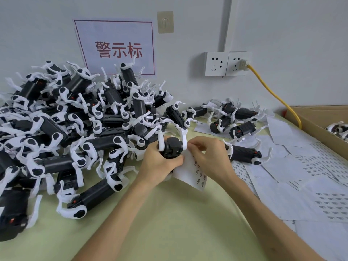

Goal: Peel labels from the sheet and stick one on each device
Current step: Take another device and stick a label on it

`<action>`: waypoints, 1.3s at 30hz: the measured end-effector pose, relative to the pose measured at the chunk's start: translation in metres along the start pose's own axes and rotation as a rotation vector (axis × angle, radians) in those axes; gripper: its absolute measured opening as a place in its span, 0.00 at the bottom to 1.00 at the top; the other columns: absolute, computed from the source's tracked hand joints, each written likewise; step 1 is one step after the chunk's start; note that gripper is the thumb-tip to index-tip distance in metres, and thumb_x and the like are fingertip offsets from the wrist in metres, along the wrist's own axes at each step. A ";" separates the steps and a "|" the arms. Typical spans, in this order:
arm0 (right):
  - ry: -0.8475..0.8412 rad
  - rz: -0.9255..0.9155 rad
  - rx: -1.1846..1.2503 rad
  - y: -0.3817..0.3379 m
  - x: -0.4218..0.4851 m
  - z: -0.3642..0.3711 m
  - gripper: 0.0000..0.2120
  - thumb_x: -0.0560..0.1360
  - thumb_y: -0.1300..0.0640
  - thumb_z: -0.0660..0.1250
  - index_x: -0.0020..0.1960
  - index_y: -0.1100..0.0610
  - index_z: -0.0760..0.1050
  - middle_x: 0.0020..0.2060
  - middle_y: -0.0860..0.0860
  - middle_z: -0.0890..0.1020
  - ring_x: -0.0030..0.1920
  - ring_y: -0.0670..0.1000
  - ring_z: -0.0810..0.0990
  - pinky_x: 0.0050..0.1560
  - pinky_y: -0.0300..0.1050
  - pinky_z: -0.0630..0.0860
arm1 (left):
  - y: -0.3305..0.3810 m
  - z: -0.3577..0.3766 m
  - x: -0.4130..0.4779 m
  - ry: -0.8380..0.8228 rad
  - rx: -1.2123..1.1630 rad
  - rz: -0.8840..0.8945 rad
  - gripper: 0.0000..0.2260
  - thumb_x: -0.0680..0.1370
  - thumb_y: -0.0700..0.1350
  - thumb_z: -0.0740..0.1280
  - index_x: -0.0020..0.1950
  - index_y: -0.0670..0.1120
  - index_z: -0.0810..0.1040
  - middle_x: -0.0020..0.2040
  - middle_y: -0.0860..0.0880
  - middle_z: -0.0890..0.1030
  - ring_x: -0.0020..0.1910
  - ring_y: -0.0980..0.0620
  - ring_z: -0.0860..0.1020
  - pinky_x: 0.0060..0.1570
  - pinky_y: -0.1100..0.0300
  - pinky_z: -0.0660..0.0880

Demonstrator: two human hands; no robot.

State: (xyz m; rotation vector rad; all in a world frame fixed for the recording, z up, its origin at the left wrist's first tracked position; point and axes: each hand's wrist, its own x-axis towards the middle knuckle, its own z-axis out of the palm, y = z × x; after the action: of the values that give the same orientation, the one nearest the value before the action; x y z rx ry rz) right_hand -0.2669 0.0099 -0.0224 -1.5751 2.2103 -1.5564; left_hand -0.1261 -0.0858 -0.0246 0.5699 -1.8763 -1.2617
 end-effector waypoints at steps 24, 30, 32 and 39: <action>-0.086 -0.028 0.013 -0.001 0.001 -0.005 0.06 0.78 0.62 0.69 0.45 0.55 0.83 0.38 0.43 0.84 0.42 0.43 0.82 0.45 0.35 0.77 | 0.002 -0.002 0.000 -0.004 0.022 0.027 0.07 0.65 0.41 0.73 0.36 0.53 0.79 0.30 0.57 0.75 0.32 0.56 0.72 0.33 0.69 0.70; -0.098 -0.006 0.049 0.001 0.001 -0.007 0.04 0.75 0.59 0.76 0.44 0.52 0.85 0.38 0.42 0.85 0.42 0.41 0.83 0.44 0.31 0.77 | 0.001 -0.004 0.002 0.003 0.008 -0.003 0.07 0.65 0.42 0.73 0.36 0.52 0.78 0.29 0.57 0.74 0.31 0.55 0.71 0.33 0.67 0.70; -0.072 0.002 0.033 0.001 0.002 -0.007 0.04 0.75 0.60 0.75 0.43 0.52 0.86 0.38 0.42 0.85 0.42 0.41 0.83 0.43 0.30 0.75 | 0.001 -0.004 0.002 -0.014 0.023 0.012 0.08 0.64 0.40 0.72 0.36 0.53 0.78 0.29 0.58 0.73 0.31 0.56 0.70 0.32 0.68 0.69; -0.139 0.026 0.071 -0.003 0.000 -0.003 0.05 0.76 0.61 0.73 0.43 0.55 0.86 0.35 0.44 0.85 0.39 0.45 0.83 0.44 0.47 0.82 | 0.001 -0.008 0.004 -0.014 0.035 0.003 0.09 0.64 0.41 0.72 0.36 0.56 0.79 0.30 0.57 0.76 0.32 0.57 0.74 0.32 0.68 0.72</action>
State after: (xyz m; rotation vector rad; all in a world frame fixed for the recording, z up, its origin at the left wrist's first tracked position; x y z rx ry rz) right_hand -0.2660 0.0121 -0.0191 -1.5766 2.0718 -1.4535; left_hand -0.1220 -0.0925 -0.0213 0.5784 -1.9135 -1.2362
